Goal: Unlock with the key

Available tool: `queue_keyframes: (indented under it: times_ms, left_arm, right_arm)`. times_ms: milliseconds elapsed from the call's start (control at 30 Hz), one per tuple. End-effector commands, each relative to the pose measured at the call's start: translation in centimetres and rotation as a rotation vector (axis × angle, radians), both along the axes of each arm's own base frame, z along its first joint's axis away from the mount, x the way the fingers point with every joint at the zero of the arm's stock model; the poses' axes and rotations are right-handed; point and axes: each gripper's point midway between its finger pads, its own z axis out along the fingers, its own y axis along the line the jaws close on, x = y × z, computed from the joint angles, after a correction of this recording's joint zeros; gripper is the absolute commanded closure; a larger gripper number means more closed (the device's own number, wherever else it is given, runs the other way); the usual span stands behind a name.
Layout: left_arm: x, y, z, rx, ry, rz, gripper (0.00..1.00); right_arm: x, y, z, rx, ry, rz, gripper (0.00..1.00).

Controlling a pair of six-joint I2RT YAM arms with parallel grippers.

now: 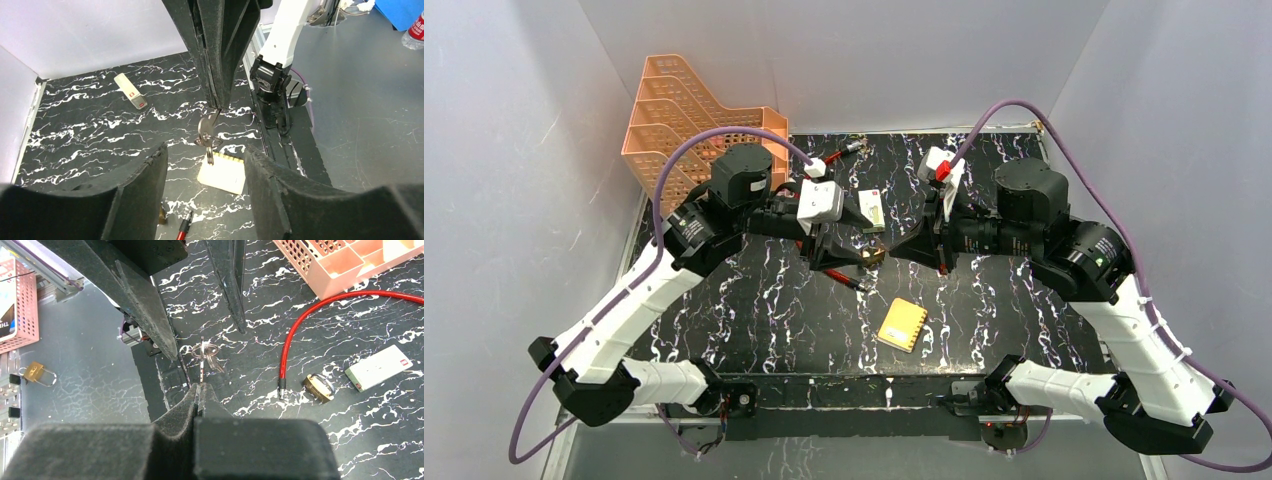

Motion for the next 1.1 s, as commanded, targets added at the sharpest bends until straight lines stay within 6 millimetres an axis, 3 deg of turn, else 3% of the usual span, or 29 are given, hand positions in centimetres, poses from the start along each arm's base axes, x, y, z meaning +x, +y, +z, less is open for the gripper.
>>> queue_keyframes:
  times_ms: [0,333,667,800,1067]
  left_arm:
    - [-0.71,-0.41,2.46,-0.067,-0.026,-0.047,0.48]
    - [-0.68,-0.83,3.06,-0.09,-0.01,-0.057,0.57]
    - [-0.62,-0.92,2.66,-0.087,0.004,-0.054,0.81]
    - [-0.56,-0.94,2.61,-0.088,0.007,-0.049,1.0]
    - [-0.37,-0.94,2.74,-0.11,0.025,-0.022,1.0]
  right_arm:
    - [-0.37,-0.16,1.68,0.044,-0.051,0.01,1.0]
    - [-0.37,-0.06,1.88,0.05,-0.053,0.014,1.0]
    - [-0.55,0.0,2.27,0.059,-0.052,0.023,1.0]
    - [-0.56,0.01,2.35,0.062,-0.053,0.023,1.0]
    - [-0.93,0.21,2.5,0.078,-0.043,0.042,1.0]
